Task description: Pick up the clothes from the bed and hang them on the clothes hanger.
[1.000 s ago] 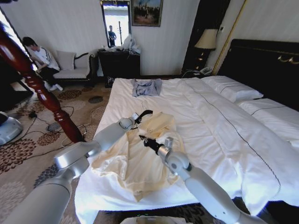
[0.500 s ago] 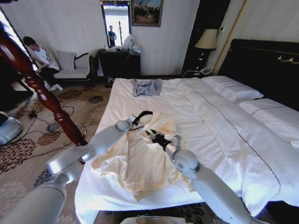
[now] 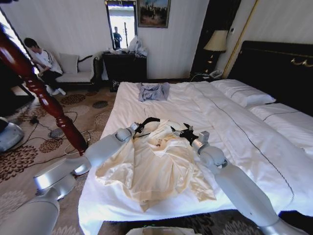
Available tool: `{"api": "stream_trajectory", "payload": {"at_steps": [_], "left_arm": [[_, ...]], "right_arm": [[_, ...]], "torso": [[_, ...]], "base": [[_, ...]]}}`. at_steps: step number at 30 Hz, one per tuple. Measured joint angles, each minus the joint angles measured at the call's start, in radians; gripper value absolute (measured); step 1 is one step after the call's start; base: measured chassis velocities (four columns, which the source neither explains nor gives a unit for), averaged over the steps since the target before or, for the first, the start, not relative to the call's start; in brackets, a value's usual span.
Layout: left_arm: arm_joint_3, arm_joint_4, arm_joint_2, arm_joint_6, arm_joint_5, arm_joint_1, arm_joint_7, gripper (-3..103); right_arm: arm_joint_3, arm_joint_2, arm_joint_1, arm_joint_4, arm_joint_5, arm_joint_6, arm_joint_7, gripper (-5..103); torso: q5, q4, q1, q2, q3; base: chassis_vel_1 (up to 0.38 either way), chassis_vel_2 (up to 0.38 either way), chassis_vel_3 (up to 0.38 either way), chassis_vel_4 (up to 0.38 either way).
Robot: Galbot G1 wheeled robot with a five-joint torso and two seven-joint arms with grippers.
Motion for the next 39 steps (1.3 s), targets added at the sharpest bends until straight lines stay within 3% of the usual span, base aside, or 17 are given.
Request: {"api": "stream_trajectory", "payload": {"at_steps": [13,22,28,33,39], "left_arm": [[0.026,0.04,-0.048,-0.004,0.029,-0.014,0.007,23],[0.028,0.055,-0.046,-0.023,0.046,-0.013,0.025,23],[0.014,0.056,-0.034,-0.034,0.048,-0.008,0.031,23],[0.002,0.017,0.005,-0.082,0.044,0.014,0.055,23],[0.0,-0.027,0.021,-0.126,0.016,0.026,0.076,23]], "right_arm": [[-0.136,-0.004,0.131,-0.203,-0.196,0.024,-0.047,100],[-0.178,-0.006,0.193,-0.21,-0.129,0.006,-0.043,100],[-0.14,-0.027,0.2,-0.221,-0.089,0.002,-0.034,100],[-0.107,-0.041,0.192,-0.269,-0.077,-0.022,-0.015,100],[-0.147,-0.033,0.206,-0.302,-0.094,-0.022,-0.033,100]], "torso": [[0.0002,-0.0005,0.0,0.0,0.0],[0.0,-0.0005,0.0,0.0,0.0],[-0.0002,-0.0004,0.0,0.0,0.0],[0.0001,-0.0005,0.0,0.0,0.0],[-0.0001,-0.0003,0.0,0.0,0.0]], "base": [[0.0,0.0,0.0,0.0],[0.0,0.0,0.0,0.0],[0.0,0.0,0.0,0.0],[0.0,0.0,0.0,0.0],[0.0,0.0,0.0,0.0]]}}
